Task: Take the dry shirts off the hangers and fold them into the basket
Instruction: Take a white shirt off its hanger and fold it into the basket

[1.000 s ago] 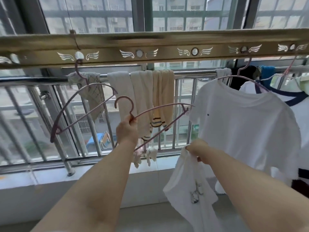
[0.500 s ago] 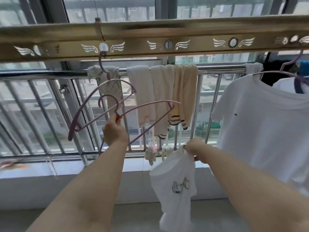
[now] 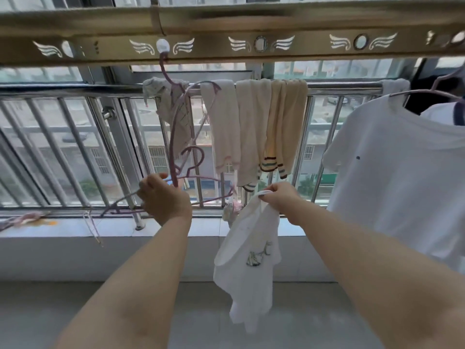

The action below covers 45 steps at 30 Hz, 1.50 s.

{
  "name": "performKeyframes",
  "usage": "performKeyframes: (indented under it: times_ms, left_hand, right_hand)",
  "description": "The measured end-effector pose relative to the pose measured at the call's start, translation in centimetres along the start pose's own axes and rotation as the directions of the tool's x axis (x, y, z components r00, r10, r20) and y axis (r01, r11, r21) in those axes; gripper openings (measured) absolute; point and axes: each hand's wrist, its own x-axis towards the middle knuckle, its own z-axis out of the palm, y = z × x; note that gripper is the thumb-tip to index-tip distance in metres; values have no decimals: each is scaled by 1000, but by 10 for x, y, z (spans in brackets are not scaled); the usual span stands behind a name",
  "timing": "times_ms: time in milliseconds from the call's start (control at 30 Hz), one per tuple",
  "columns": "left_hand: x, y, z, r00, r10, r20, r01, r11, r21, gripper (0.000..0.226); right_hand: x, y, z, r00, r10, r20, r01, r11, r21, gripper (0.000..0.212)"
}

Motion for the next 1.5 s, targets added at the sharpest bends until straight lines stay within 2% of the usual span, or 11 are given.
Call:
performKeyframes:
  times_ms: [100,200,300,400,500,633,767,1067,1333,1400,1500]
  left_hand:
    - [-27,13,-18,946,288,149,-265,951,-159,11]
    - [-55,18,-18,791,283,542,-212,959,-190,22]
    - [-91,24,-19,443,51,895,9,998,-62,43]
    - [-133,32,-10,158,-57,986,-112,991,75,51]
    - [-160,43,5,258,-7,966,-419,900,119,21]
    - [-179,67,17,371,77,925,-485,866,122,31]
    - [-172,104,22,462,97,882,-312,948,59,19]
    - [-205,224,34,395,325,860,-78,944,-321,16]
    - [-233,265,50,71,425,903,34,903,-428,29]
    - [-239,271,53,-76,487,870,12,873,-488,28]
    - [-245,281,54,-356,508,784,-52,827,-560,71]
  right_hand:
    - [-13,3,-8,995,-53,-82,53,999,-2,18]
    - [-30,6,-19,982,-80,-173,84,996,12,21]
    - [-51,11,-42,965,-110,-238,121,992,31,17]
    - [-70,20,-71,948,-163,-275,172,985,8,11]
    - [-90,36,-102,926,-168,-338,160,986,-51,14]
    - [-115,72,-154,837,-127,-532,54,987,-150,22]
    - [-134,116,-200,774,-41,-632,-12,997,-79,29]
    - [-195,159,-264,704,27,-710,-149,983,-111,27]
    - [-248,183,-299,762,217,-610,-322,944,-66,41]
    - [-263,190,-302,711,269,-650,-387,921,-43,27]
    - [-285,198,-303,528,274,-804,-488,872,-24,12]
